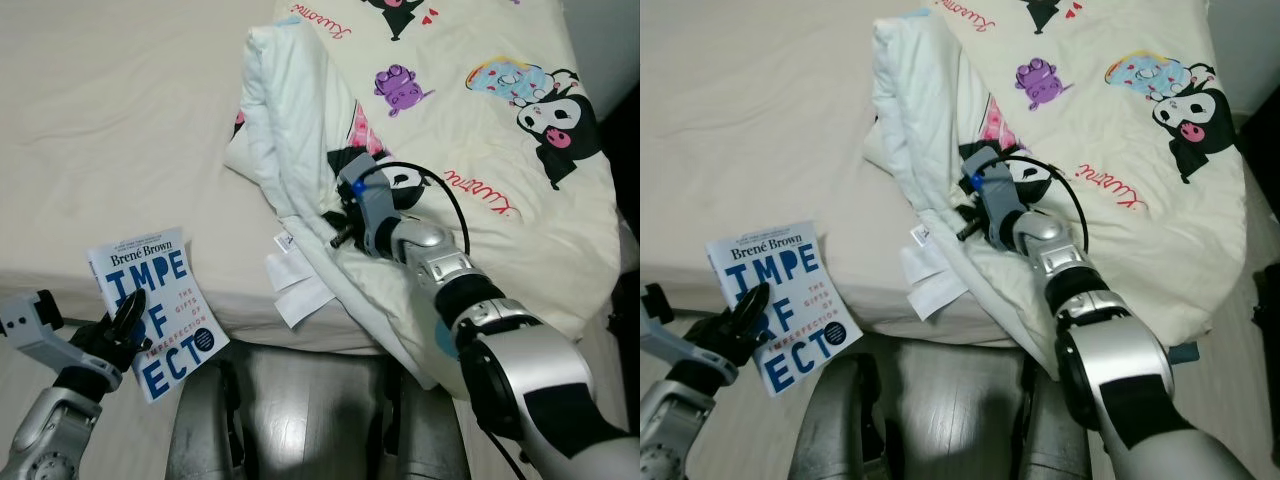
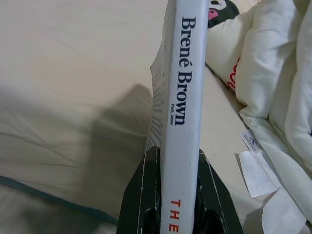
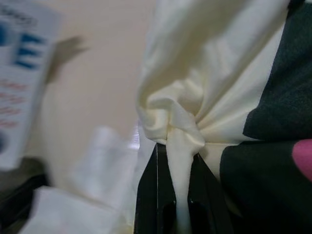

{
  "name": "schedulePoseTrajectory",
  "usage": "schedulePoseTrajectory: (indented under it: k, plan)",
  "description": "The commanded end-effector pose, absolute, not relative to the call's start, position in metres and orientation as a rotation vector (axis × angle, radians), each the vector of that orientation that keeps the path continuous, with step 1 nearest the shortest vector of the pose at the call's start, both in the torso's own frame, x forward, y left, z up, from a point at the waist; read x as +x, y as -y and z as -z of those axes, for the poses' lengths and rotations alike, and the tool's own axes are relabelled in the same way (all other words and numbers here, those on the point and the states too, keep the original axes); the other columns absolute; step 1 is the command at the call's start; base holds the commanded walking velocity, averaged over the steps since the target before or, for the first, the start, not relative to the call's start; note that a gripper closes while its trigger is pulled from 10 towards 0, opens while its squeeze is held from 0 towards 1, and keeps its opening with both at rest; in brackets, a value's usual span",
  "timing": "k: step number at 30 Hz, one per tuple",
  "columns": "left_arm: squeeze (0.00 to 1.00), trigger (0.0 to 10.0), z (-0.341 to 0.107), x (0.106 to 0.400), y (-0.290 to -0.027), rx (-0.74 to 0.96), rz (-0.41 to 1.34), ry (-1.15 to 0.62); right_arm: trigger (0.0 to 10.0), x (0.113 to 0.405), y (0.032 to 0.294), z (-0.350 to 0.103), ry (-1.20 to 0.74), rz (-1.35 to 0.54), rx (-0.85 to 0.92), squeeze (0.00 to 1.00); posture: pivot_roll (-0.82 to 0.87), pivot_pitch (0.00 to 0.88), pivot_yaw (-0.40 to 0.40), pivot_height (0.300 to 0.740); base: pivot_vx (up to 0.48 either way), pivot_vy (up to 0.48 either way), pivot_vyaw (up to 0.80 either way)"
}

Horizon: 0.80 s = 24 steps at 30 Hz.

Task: Clean up the room

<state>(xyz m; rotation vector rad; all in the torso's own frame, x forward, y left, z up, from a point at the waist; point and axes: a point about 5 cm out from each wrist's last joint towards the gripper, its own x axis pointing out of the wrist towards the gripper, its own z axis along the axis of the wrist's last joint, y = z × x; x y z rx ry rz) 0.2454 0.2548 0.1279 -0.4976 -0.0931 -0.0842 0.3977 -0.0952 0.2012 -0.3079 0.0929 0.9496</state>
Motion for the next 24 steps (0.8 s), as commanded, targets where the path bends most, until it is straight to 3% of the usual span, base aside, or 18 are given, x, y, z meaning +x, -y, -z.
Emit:
schedulePoseTrajectory:
  k: [1,2,3,4,5,9,10,18,21,24]
  plan:
    - [0.00,10.0,-0.121,0.243,-0.254,-0.512,0.073,0.082,0.0,0.390,0.087,-0.190,-0.120,-1.070,-0.272,0.00,0.08,0.391,-0.006,0.561,0.000,0.000,0.00]
    - [0.00,10.0,-0.121,0.244,-0.255,-0.510,0.071,0.089,0.0,0.384,0.085,-0.192,-0.123,-1.184,-0.230,0.00,0.08,0.381,-0.006,0.561,0.000,0.000,0.00]
    - [0.00,10.0,-0.121,0.244,-0.255,-0.510,0.071,0.089,0.0,0.384,0.085,-0.192,-0.123,-1.184,-0.230,0.00,0.08,0.381,-0.006,0.561,0.000,0.000,0.00]
    - [0.00,10.0,-0.125,0.249,-0.259,-0.500,0.064,0.111,0.0,0.373,0.085,-0.192,-0.137,-1.382,-0.189,0.00,0.07,0.365,-0.011,0.561,0.000,0.000,0.00]
    - [0.00,10.0,-0.128,0.251,-0.260,-0.495,0.060,0.124,0.0,0.368,0.087,-0.192,-0.152,-1.453,-0.177,0.00,0.07,0.361,-0.013,0.561,0.000,0.000,0.00]
    - [0.00,10.0,-0.134,0.254,-0.263,-0.474,0.052,0.145,0.0,0.362,0.090,-0.190,-0.177,-1.518,-0.196,0.00,0.06,0.349,-0.018,0.561,0.000,0.000,0.00]
    - [0.00,10.0,-0.160,0.265,-0.275,-0.375,-0.003,0.229,0.0,0.353,0.102,-0.184,-0.251,-1.590,-0.279,0.00,0.05,0.325,-0.028,0.561,0.000,0.000,0.00]
    - [0.00,10.0,-0.210,0.277,-0.285,-0.126,-0.118,0.359,0.0,0.352,0.131,-0.176,-0.348,-1.547,-0.414,0.00,0.05,0.300,-0.034,0.561,0.000,0.000,0.00]
    - [0.00,10.0,-0.235,0.277,-0.281,0.035,-0.174,0.425,0.0,0.342,0.162,-0.180,-0.424,-1.534,-0.472,0.00,0.04,0.283,-0.038,0.561,0.000,0.000,0.00]
    - [0.00,10.0,-0.240,0.277,-0.280,0.062,-0.181,0.438,0.0,0.336,0.169,-0.183,-0.440,-1.546,-0.462,0.00,0.04,0.283,-0.039,0.561,0.000,0.000,0.00]
